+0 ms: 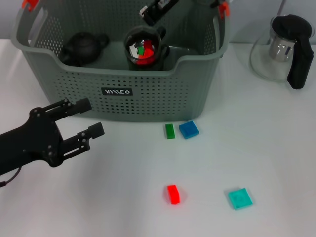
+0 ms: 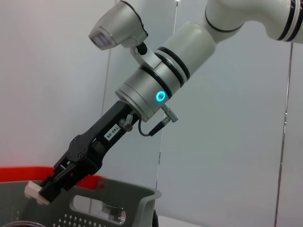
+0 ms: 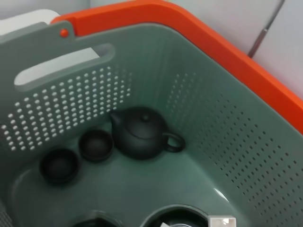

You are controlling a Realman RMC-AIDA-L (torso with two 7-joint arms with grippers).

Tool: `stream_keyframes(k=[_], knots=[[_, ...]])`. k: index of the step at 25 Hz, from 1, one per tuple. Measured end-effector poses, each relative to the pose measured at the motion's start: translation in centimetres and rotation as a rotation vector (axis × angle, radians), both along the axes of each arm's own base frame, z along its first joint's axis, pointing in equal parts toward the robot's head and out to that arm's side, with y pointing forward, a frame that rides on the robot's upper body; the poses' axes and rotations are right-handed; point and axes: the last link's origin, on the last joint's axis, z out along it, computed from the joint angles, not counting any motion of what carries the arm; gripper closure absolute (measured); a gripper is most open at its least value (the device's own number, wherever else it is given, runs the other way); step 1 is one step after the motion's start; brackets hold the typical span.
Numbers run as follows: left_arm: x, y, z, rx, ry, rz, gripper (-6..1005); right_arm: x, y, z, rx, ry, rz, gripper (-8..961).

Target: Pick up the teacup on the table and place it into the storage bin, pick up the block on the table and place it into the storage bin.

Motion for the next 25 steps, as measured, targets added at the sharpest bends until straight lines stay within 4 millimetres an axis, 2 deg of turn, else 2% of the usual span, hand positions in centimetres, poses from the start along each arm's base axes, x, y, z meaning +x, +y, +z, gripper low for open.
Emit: stream_keyframes(k=[8, 19, 25], knots=[[-0.1, -0.1, -0.1, 0.002, 0.002, 0.006, 372, 0.4, -0.6, -1.1, -0.04, 0.01, 0.016, 752], [-0.1, -0.1, -0.1, 0.001, -0.001, 0.009, 372, 0.0, -0.6, -1.4, -0.031, -0.015, 0.048, 752], [-0.2, -0.1, 0.0, 0.005, -0.002, 0.012, 371, -0.8, -0.5, -0.4, -0.015, 0.019, 0.069, 651]])
